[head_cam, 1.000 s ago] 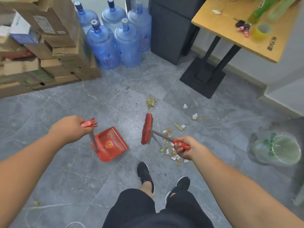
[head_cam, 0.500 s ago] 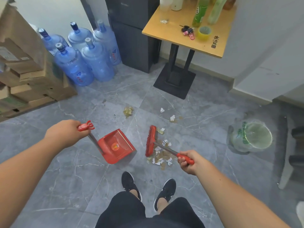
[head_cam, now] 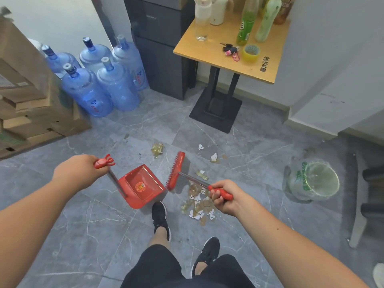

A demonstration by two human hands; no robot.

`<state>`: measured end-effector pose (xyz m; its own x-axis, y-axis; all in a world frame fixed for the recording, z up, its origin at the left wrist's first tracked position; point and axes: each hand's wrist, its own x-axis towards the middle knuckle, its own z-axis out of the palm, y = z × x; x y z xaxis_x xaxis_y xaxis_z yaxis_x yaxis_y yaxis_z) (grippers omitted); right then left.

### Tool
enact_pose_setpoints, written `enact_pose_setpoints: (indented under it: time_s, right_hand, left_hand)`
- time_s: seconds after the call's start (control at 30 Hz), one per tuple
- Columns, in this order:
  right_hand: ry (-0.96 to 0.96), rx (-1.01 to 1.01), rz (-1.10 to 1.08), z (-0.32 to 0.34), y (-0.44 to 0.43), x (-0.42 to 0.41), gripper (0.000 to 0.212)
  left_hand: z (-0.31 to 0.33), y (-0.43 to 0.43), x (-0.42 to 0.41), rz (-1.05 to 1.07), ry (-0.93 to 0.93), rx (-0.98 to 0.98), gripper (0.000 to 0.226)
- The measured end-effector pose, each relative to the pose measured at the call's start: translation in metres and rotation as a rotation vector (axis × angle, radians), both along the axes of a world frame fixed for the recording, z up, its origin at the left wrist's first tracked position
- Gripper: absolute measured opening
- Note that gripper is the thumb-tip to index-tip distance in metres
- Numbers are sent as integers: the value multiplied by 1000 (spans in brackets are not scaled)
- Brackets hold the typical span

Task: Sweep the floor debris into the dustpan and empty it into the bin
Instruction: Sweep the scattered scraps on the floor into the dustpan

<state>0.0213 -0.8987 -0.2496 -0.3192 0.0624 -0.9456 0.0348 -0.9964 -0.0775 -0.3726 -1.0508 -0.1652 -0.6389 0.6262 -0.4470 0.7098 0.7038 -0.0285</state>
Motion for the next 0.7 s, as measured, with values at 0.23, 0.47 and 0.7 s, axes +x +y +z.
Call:
enact_pose_setpoints:
  time_s: [0.23,0.47,0.7]
  right_hand:
    - [47,38,65,1,28,-148,9]
    - [37,61,125,-31,43,-285,8]
    - [55,25,76,-77,49,-360,8]
  left_hand:
    - [-15,9,-83,74,-8,35,37]
    - [-24,3,-158,64,-39,-9,44]
    - [-43,-6,-194,58,-37,-30,51]
